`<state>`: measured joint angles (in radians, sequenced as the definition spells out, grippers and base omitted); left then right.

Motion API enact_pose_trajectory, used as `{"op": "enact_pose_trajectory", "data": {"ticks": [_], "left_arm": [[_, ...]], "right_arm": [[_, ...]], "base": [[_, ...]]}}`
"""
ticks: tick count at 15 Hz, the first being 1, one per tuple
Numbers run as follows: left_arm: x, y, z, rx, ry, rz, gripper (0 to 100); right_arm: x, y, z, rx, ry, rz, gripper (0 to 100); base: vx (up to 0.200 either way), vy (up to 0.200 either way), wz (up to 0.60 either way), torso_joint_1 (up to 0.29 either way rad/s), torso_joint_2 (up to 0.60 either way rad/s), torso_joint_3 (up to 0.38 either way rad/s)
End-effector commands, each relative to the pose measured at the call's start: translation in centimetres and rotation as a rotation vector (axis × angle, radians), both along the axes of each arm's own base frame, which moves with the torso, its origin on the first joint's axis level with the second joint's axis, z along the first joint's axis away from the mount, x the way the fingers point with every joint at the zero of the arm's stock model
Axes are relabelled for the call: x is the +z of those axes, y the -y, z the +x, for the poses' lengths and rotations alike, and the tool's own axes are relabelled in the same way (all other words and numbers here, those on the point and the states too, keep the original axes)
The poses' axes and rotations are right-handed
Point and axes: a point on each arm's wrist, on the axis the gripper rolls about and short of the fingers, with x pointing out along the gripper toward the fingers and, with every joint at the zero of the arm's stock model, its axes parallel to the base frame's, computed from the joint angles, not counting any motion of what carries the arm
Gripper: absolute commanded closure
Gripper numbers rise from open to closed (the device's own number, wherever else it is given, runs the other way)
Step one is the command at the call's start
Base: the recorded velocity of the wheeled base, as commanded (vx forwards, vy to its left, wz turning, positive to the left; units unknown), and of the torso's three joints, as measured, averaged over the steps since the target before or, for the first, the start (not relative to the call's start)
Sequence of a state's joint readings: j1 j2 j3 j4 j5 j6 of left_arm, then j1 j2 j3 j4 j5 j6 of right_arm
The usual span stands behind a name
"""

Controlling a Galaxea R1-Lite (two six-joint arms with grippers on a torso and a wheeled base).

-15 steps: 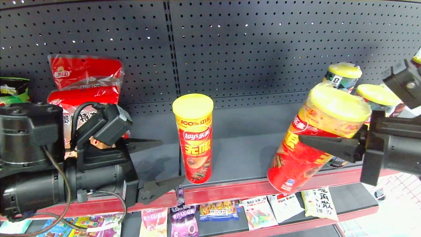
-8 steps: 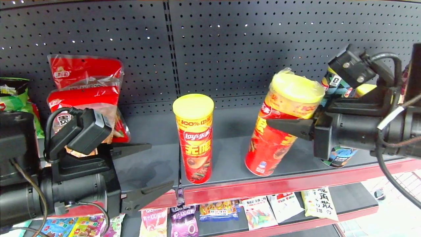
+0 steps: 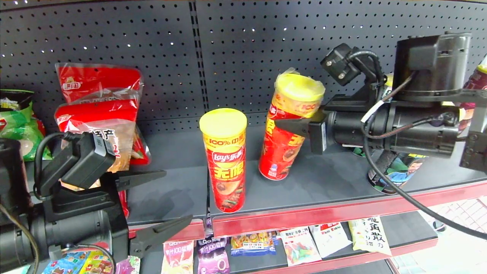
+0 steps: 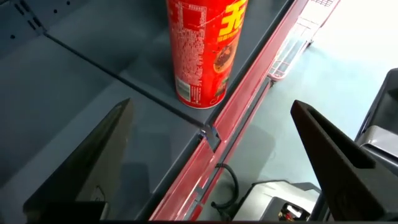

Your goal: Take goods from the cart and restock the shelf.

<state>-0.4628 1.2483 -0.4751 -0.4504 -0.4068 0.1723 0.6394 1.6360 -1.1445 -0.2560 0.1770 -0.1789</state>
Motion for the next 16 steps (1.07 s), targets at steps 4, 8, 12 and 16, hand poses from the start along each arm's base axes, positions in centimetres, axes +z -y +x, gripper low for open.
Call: {"op": "enact_pose_trajectory", "data": {"ticks": [4,8,12,16], "left_arm": [[-0.2,-1.2,-1.5,0.035,0.018,-0.006,0],[-0.3,-1.8,-2.2,0.056,0.015,-0.023,0],[-0.3,-1.8,-2.2,0.062,0.015,-0.023,0],[-0.2,-1.8,-2.2,0.063,0.017,-0.024,0]], "right_arm": [[-1.6,-2.7,3.7,0.007,0.006,-0.017,100],[-2.2,-4.0,5.5,0.017,0.016,-0.004,100],[-2.5,-5.0,7.0,0.03,0.02,0.004,100],[-2.6,-5.7,7.8,0.028,0.025,0.008,100]], "base": [[0.0,0.0,0.0,0.0,0.0,0.0],[0.0,0.0,0.0,0.0,0.0,0.0],[0.0,0.0,0.0,0.0,0.0,0.0],[0.0,0.0,0.0,0.0,0.0,0.0]]}}
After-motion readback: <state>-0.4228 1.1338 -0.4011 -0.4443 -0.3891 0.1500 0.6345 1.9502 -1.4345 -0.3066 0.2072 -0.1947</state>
